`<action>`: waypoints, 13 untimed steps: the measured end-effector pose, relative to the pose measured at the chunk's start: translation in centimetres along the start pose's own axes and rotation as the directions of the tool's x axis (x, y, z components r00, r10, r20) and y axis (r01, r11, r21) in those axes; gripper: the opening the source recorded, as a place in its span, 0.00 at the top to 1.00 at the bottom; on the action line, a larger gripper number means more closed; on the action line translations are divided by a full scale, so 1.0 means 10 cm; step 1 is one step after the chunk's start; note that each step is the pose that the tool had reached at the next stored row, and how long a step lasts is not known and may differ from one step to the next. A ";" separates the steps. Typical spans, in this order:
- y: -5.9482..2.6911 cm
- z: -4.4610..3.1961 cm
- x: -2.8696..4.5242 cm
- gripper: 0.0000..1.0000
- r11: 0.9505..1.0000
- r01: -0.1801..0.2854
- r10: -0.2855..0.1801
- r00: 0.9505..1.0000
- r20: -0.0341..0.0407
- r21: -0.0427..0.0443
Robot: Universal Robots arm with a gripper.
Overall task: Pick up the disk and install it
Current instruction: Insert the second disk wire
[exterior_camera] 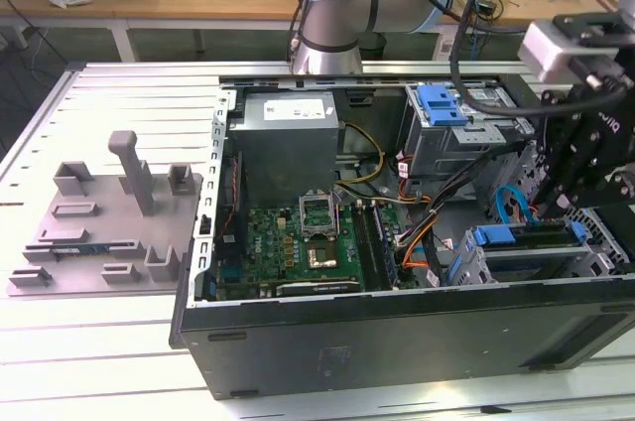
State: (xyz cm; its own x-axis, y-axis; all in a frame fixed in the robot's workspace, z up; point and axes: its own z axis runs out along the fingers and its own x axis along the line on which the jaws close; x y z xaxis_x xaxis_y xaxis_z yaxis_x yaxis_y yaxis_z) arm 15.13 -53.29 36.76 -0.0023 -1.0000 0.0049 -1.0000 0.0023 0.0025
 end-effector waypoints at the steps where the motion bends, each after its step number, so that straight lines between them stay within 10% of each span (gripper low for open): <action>1: 0.004 -0.035 0.000 0.76 1.000 0.000 0.000 1.000 0.000 0.000; 8: 0.263 -0.096 -0.009 0.89 1.000 0.000 0.000 1.000 -0.003 0.001; 13: 0.267 -0.096 -0.010 0.89 1.000 0.000 0.000 1.000 -0.003 0.002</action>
State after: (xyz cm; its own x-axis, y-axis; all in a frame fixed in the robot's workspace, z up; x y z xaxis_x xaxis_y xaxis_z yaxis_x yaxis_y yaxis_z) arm 12.46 -53.18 37.72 -0.0023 -1.0000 0.0076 -1.0000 0.0023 0.0005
